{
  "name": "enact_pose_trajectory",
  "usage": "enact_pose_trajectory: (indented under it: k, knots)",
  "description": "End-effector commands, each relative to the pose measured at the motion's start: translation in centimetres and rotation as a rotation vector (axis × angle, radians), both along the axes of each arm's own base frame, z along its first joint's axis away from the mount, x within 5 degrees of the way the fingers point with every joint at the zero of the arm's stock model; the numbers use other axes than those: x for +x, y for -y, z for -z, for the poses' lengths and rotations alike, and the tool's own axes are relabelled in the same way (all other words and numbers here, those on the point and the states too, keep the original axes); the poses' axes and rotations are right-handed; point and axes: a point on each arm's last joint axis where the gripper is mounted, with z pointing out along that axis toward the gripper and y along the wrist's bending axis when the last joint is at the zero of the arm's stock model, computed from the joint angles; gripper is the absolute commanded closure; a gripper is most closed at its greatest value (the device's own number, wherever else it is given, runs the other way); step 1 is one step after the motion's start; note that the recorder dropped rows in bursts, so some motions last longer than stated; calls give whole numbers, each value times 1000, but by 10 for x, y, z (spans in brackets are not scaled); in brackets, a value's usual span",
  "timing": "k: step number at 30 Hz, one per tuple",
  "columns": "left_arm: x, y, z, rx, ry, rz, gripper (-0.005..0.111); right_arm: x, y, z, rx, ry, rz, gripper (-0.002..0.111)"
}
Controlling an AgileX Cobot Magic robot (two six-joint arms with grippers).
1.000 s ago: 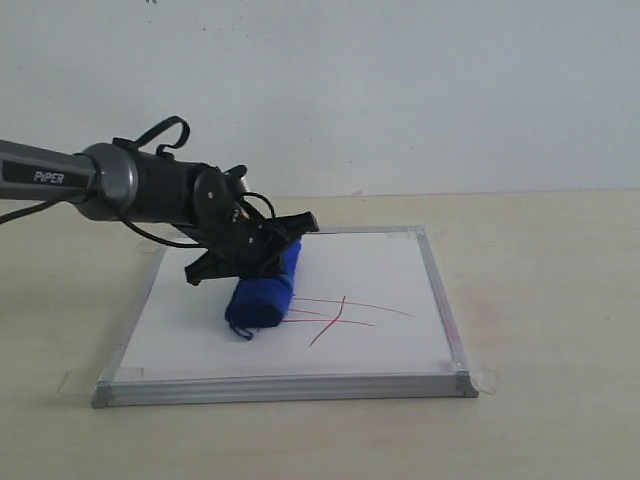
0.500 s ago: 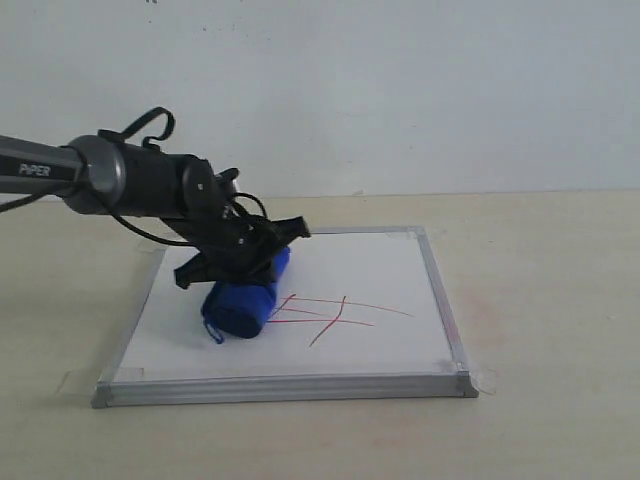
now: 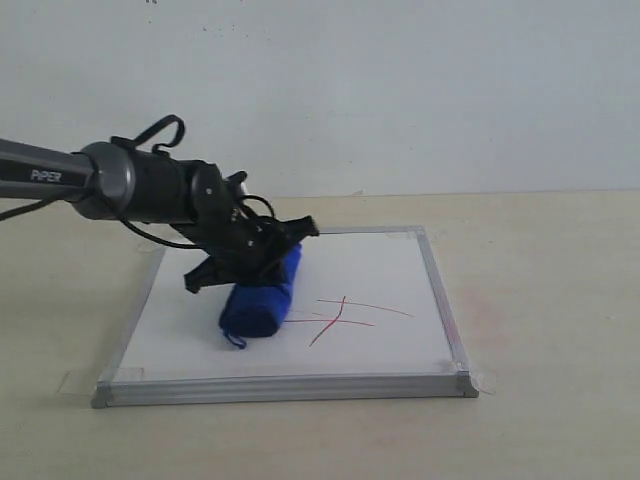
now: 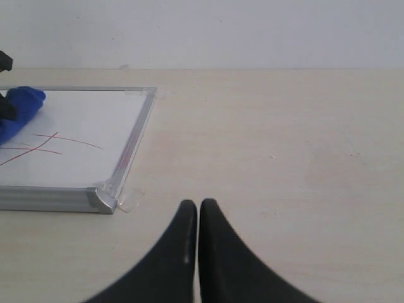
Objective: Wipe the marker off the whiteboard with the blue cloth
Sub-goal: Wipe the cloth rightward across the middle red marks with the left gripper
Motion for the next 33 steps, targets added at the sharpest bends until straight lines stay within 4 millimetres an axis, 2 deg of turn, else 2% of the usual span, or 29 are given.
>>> enact_pose_trajectory:
  k: [1,5,7,9,14,18,22,25,28,33]
  knots:
    - [5,-61,-4,84,-59,-62,103,0,0,-1,-5,10,-3,107]
    - [7,-79,-9,84,-65,-97,103,0,0,-1,-5,10,-3,107]
    - [6,-78,-9,81,-67,-99,103,0,0,-1,-5,10,-3,107]
    - [5,-69,-5,73,-75,-85,103,0,0,-1,-5,10,-3,107]
    - [-3,-28,12,77,-103,-2,103,0,0,-1,-5,10,-3,107]
    - [-15,16,26,38,-114,87,103,0,0,-1,-5,10,-3,107]
    - [-29,59,26,-29,-89,191,103,0,0,-1,-5,10,-3,107]
    - [-34,75,24,-42,-49,274,103,0,0,-1,-5,10,-3,107]
    - [-33,72,24,-25,-41,290,103,0,0,-1,-5,10,-3,107]
    - [-19,31,25,-26,-92,210,103,0,0,-1,-5,10,-3,107]
